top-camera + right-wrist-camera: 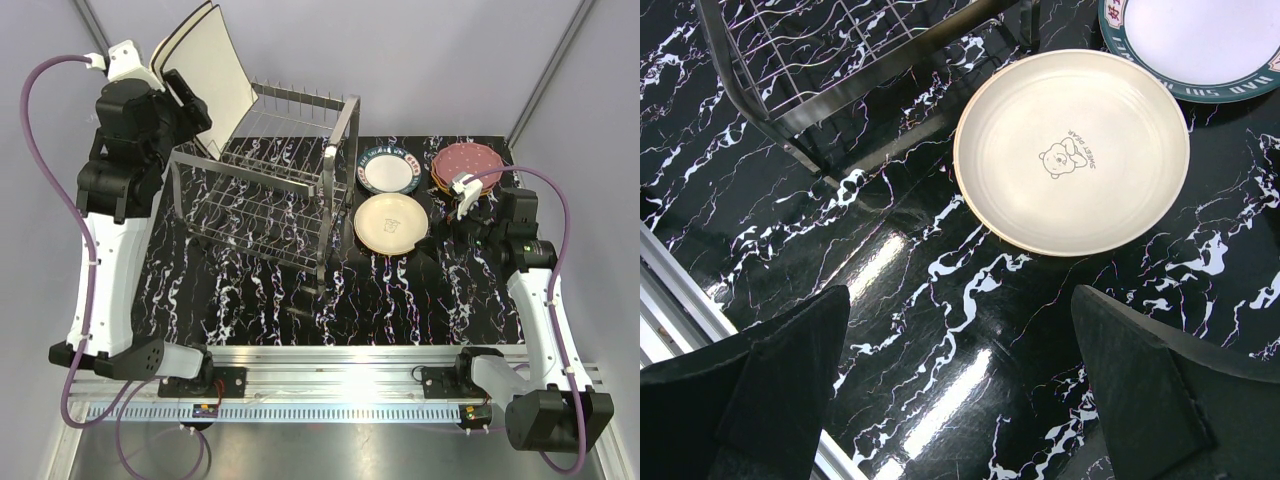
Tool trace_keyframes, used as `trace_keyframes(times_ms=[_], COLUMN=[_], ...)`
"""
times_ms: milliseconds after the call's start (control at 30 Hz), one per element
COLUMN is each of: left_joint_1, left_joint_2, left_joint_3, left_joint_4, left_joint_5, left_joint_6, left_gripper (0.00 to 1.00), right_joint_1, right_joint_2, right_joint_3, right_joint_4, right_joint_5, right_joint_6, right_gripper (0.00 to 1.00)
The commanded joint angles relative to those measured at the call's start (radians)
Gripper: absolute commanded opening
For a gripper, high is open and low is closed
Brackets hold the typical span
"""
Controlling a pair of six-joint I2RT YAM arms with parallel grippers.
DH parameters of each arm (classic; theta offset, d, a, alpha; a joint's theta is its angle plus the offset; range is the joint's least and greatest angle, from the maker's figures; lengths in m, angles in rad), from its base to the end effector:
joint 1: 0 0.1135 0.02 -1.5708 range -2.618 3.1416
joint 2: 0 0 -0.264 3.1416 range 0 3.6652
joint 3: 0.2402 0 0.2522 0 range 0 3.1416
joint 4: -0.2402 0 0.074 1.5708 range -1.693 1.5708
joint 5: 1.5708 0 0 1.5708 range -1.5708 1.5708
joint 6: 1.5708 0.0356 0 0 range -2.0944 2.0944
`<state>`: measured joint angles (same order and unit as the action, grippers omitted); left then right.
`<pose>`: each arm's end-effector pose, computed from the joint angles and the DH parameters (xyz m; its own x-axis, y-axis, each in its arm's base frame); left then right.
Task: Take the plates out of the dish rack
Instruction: Grab a plate with the left arm
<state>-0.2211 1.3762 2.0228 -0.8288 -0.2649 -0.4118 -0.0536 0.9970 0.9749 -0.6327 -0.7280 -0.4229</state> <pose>0.2312 -0.0424 0.5484 -0.1462 -0.3631 -0.9202 -0.1070 0.9306 -0.3502 0.2037 0.0128 0.3285 -0.3547 -0.2878 -0.8896 -0.6937 0.7189 0.0440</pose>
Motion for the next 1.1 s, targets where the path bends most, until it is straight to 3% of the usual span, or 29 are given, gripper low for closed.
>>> trace_keyframes(times_ms=[0, 600, 1067], left_joint_1=[0.006, 0.023, 0.048], left_joint_2=[0.009, 0.011, -0.052], left_joint_3=[-0.012, -0.133, -0.374], left_joint_4=[0.069, 0.206, 0.49], left_joint_5=[-0.002, -0.014, 0.036], left_joint_6=[0.044, 0.117, 0.226], left_gripper=[0.66, 0.55, 0.42], right_joint_1=[-0.003, -0.003, -0.003], right_joint_2=[-0.012, -0.014, -0.02], right_joint_3=[0.007, 0.007, 0.01], right_joint_4=[0.025, 0.025, 0.022], right_joint_5=[-0.024, -0.021, -0.019], right_joint_6=[-0.005, -0.007, -0.011], right_gripper=[1.0, 1.0, 1.0])
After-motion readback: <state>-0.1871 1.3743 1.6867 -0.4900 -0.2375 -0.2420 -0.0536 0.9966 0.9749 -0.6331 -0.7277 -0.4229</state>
